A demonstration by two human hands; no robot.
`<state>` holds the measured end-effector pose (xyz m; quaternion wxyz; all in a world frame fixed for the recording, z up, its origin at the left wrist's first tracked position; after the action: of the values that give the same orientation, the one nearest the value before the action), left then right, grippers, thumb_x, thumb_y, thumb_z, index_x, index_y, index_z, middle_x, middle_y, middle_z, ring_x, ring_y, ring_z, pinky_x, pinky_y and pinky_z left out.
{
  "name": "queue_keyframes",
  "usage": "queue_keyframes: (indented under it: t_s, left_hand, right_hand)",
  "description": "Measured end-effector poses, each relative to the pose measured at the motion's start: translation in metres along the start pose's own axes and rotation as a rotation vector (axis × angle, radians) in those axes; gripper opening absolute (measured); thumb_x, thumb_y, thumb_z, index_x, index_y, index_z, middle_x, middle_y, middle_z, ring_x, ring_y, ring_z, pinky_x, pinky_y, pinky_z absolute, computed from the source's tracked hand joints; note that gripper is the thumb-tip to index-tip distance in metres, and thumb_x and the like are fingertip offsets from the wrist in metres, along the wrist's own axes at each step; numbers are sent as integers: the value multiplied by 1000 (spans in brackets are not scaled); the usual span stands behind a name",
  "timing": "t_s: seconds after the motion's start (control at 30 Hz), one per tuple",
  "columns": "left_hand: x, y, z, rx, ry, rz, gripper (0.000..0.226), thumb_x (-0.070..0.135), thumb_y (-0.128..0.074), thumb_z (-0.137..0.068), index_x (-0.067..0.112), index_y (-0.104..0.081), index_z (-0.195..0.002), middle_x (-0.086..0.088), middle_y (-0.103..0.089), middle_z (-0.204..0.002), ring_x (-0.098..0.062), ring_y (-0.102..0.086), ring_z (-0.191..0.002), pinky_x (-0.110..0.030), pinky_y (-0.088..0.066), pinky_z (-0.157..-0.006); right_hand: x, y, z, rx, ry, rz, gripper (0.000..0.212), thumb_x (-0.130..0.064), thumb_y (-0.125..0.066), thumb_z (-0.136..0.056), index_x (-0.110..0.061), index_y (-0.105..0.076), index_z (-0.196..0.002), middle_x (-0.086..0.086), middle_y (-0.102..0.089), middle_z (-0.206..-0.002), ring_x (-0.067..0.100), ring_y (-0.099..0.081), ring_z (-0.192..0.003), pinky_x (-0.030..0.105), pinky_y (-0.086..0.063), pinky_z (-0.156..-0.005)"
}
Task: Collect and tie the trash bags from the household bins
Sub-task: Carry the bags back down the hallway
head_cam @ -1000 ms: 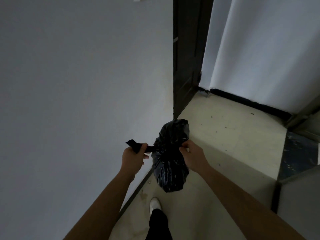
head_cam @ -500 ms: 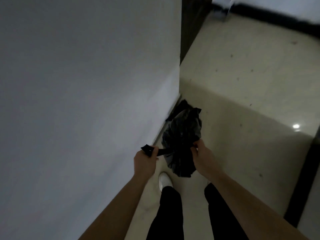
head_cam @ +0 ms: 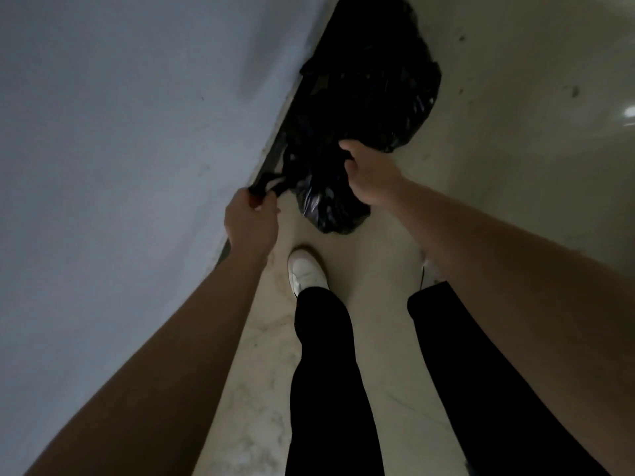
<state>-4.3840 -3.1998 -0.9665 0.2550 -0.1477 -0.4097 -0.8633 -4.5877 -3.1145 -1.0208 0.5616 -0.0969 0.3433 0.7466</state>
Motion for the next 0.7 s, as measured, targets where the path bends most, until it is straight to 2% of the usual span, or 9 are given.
queue_keyframes:
  t_s: [0.07, 0.1, 0.17, 0.2, 0.3, 0.37, 0.5, 0.57, 0.7]
  left_hand:
    - [8, 2, 0, 21, -20, -39, 11, 38, -59, -88, 29, -60, -82, 2, -72, -82, -23, -71, -83, -49, -60, -78]
    - [18, 4, 4, 28, -33, -38, 12, 35, -58, -91, 26, -62, -86, 4, -71, -84, -21, -70, -82, -42, -59, -79]
    - [39, 15, 14, 56, -70, -75, 16, 30, -53, -98, 18, -64, -99, 8, -67, -88, -12, -63, -81, -15, -49, -71]
    - [49, 22, 19, 78, -91, -100, 19, 29, -50, -101, 15, -62, -104, 8, -64, -90, -10, -60, -81, -13, -43, -67]
    - [83, 45, 46, 112, -204, -201, 30, 33, -41, -105, 11, -61, -104, 0, -63, -97, -18, -59, -86, -27, -39, -73]
    - [118, 70, 77, 153, -331, -269, 30, 30, -41, -105, 9, -61, -102, -6, -61, -97, -22, -57, -82, -31, -38, -71]
    - [186, 132, 154, 261, -565, -331, 29, 29, -43, -103, 10, -64, -109, -10, -64, -111, -29, -60, -96, -39, -48, -78]
    - [223, 176, 204, 356, -615, -334, 33, 32, -44, -102, 9, -64, -113, -10, -65, -115, -30, -62, -99, -43, -51, -81]
    - [267, 273, 315, 591, -585, -223, 33, 33, -43, -103, 10, -63, -116, -10, -64, -117, -30, -62, -102, -44, -52, -84]
  right_hand:
    - [-3, 4, 3, -30, -26, -26, 47, -27, -32, -108, -20, -28, -155, 12, -51, -144, 27, -60, -114, 34, -46, -92]
    - [-5, 9, 8, -34, -25, -25, 48, -29, -33, -108, -21, -28, -155, 11, -51, -144, 29, -60, -117, 35, -46, -95]
    - [-14, 25, 25, -9, -3, -4, 49, -31, -35, -107, -20, -29, -154, 12, -52, -143, 29, -59, -118, 38, -47, -98]
    - [-20, 36, 35, 22, 15, 16, 50, -33, -35, -107, -19, -29, -154, 12, -51, -145, 29, -57, -121, 38, -46, -99]
    - [-40, 73, 68, 196, 82, 80, 51, -36, -36, -106, -17, -30, -153, 12, -44, -150, 29, -47, -133, 39, -40, -105]
    - [-63, 105, 104, 324, 166, 150, 54, -40, -36, -105, -16, -30, -153, 13, -37, -154, 32, -44, -136, 43, -40, -108]
    - [-125, 167, 189, 481, 343, 351, 63, -51, -35, -101, -17, -30, -153, 18, -31, -158, 38, -39, -139, 50, -41, -107]
    - [-169, 207, 244, 544, 464, 434, 65, -53, -37, -100, -16, -30, -153, 21, -31, -157, 40, -40, -138, 50, -41, -107]
    - [-259, 269, 349, 626, 651, 461, 65, -53, -39, -100, -20, -25, -155, 19, -25, -160, 38, -35, -141, 49, -37, -111]
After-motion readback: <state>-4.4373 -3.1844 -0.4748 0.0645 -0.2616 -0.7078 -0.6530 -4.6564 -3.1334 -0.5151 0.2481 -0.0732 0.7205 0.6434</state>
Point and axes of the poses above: each hand's wrist, its own z-axis away from the middle knuckle, its own y-axis out of the back of the hand, x = y × z, the point moved 5 cm from there along -z, towards the middle knuckle
